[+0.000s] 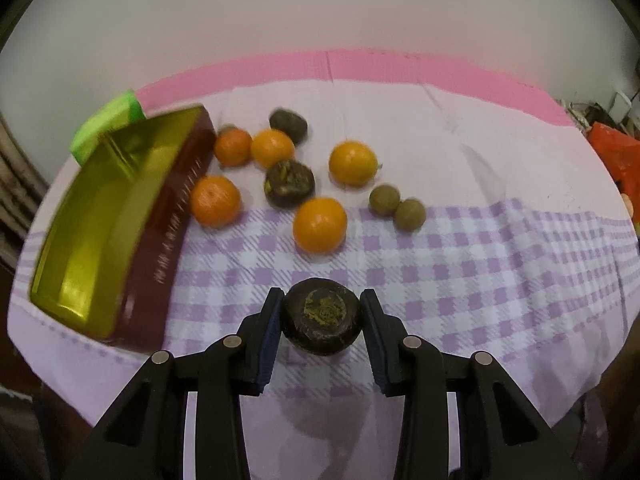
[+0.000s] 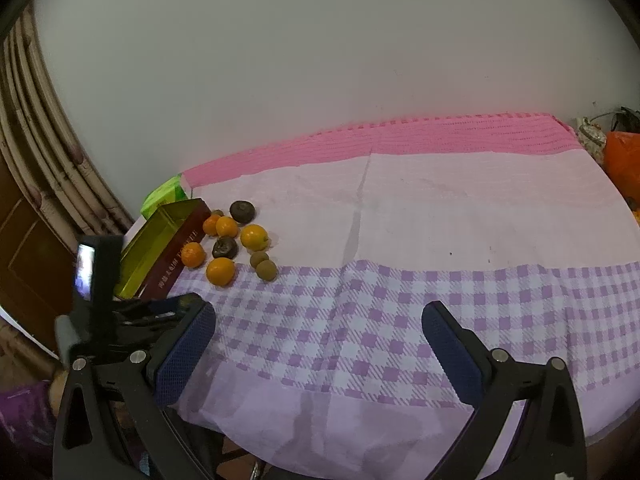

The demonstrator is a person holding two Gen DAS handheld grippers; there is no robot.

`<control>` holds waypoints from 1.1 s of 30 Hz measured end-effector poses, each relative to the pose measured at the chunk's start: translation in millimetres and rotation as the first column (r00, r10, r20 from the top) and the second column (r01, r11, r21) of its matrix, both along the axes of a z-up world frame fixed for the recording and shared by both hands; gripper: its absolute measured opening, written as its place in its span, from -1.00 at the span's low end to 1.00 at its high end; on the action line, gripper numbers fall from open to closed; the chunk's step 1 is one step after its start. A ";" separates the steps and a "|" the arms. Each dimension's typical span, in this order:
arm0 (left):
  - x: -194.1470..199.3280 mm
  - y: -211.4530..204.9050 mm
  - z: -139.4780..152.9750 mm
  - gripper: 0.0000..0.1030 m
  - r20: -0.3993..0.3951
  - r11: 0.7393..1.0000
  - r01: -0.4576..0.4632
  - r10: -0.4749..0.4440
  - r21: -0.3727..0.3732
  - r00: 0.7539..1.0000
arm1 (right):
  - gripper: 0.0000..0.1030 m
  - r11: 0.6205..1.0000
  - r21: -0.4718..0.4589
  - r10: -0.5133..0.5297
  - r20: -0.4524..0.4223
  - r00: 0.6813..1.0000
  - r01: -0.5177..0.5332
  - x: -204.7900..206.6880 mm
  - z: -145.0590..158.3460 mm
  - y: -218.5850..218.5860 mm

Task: Organize fruits
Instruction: 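Carry the dried fruit with the left gripper into the gold tin and release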

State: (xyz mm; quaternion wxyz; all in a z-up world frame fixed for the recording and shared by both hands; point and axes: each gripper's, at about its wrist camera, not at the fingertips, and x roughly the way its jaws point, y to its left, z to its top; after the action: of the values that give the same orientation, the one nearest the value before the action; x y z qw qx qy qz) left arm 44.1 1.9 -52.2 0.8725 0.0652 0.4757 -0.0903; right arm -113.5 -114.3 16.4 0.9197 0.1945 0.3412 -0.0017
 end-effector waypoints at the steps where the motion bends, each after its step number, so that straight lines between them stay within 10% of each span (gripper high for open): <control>1: -3.6 -0.9 5.0 -0.23 0.015 1.000 0.002 -0.002 0.009 1.000 | 0.99 1.000 -0.004 0.000 -0.004 1.000 0.000 0.5 -1.6 0.9; 33: -31.0 41.8 70.6 -0.23 0.118 0.997 -0.074 0.069 0.035 0.991 | 0.99 0.970 -0.206 0.140 0.045 0.989 -0.128 -4.9 -12.6 40.0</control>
State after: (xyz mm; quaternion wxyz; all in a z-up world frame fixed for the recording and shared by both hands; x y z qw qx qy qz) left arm 13.1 43.7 18.4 0.9000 0.0704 0.4277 -0.0456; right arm -118.3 -74.3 3.8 0.9423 0.0765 0.3244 0.0315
